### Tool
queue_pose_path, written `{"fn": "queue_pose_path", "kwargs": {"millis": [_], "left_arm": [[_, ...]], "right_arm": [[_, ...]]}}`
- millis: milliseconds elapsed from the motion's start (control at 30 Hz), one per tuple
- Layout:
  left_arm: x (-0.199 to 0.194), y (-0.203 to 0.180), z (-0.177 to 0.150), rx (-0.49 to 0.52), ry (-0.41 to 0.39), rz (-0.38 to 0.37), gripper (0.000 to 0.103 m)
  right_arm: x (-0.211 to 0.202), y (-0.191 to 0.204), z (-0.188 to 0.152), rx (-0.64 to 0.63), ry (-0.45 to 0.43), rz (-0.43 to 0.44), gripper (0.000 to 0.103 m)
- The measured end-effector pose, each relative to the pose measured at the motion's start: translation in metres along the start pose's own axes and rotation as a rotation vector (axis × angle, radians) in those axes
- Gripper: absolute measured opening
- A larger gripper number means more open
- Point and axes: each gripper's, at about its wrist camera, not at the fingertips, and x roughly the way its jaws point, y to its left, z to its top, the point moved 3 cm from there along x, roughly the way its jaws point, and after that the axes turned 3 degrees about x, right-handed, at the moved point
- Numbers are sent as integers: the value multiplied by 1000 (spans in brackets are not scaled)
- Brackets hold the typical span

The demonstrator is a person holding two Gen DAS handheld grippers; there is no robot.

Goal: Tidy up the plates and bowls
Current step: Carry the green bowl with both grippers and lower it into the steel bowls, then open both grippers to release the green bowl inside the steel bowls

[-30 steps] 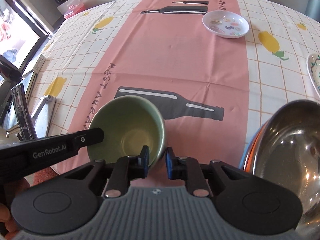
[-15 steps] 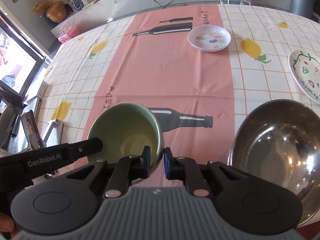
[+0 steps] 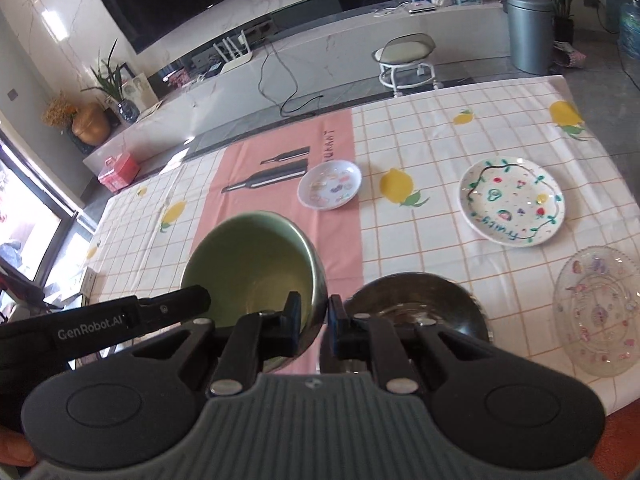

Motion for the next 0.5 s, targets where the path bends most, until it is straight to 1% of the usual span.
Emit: {"fn": "queue_pose_path", "kwargs": {"millis": [133, 233, 333, 500], "left_arm": [[20, -25, -11, 55, 57, -37, 6], [41, -32, -22, 58, 129, -53, 7], [57, -36, -29, 60, 185, -40, 7], [63, -38, -35, 98, 224, -1, 7]], "right_arm": [[-16, -32, -3, 48, -19, -41, 12], [-17, -53, -8, 79, -11, -79, 11], [-9, -70, -15, 114, 23, -99, 11], [6, -81, -25, 129, 55, -112, 10]]}}
